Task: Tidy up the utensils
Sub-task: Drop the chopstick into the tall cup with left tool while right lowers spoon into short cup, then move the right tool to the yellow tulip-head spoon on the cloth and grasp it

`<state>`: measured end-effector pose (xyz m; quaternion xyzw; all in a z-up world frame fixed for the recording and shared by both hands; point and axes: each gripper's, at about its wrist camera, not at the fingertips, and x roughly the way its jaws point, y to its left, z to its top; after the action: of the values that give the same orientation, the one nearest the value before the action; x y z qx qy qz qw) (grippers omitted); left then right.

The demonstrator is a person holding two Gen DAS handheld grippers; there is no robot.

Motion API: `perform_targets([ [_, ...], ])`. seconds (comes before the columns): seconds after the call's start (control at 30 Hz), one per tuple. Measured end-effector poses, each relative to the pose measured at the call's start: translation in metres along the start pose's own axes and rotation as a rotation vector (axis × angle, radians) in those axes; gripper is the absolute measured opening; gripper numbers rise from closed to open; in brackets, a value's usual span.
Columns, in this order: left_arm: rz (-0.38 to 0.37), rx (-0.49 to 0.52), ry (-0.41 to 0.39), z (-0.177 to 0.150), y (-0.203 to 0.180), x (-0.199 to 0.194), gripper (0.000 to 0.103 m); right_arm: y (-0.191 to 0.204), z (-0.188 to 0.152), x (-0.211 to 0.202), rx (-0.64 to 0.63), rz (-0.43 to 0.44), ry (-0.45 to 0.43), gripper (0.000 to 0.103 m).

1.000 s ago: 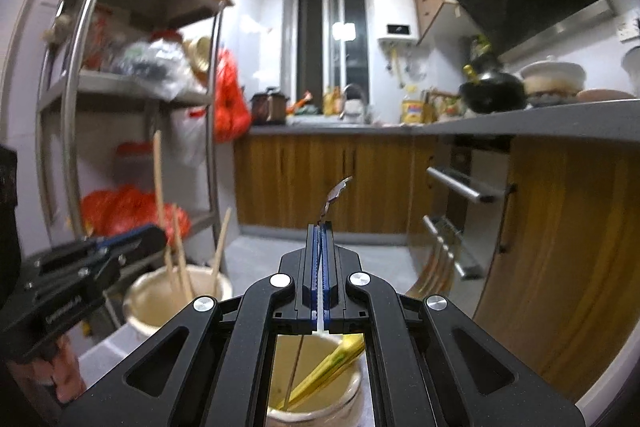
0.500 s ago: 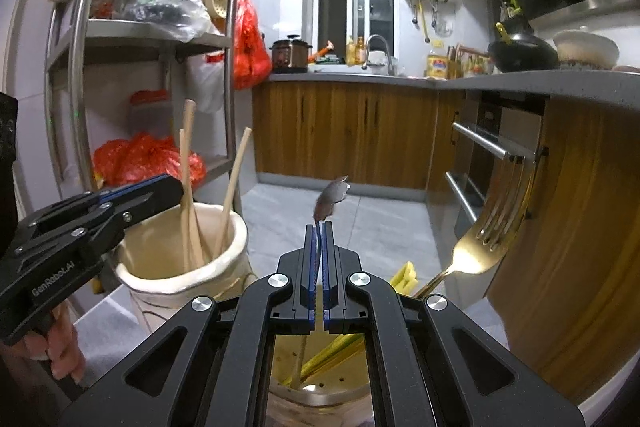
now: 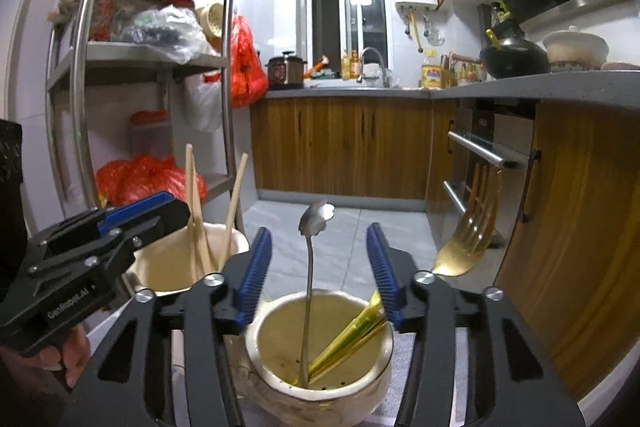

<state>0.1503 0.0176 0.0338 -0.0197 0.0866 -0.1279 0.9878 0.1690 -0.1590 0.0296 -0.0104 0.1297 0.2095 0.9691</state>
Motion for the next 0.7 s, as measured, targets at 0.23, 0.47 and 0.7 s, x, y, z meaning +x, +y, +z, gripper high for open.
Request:
perform_targets([
  [0.23,0.025,-0.007,-0.069,0.008,-0.003,-0.022,0.076,-0.009,0.009,-0.033,0.018,0.007,-0.085,0.097],
  [0.47,0.058,0.007,-0.103,0.009,-0.011,-0.046,0.097,-0.018,0.015,-0.062,0.053,-0.003,-0.153,0.098],
  [0.7,0.064,0.032,-0.089,0.003,-0.019,-0.068,0.097,-0.018,0.014,-0.082,0.076,-0.027,-0.169,0.098],
])
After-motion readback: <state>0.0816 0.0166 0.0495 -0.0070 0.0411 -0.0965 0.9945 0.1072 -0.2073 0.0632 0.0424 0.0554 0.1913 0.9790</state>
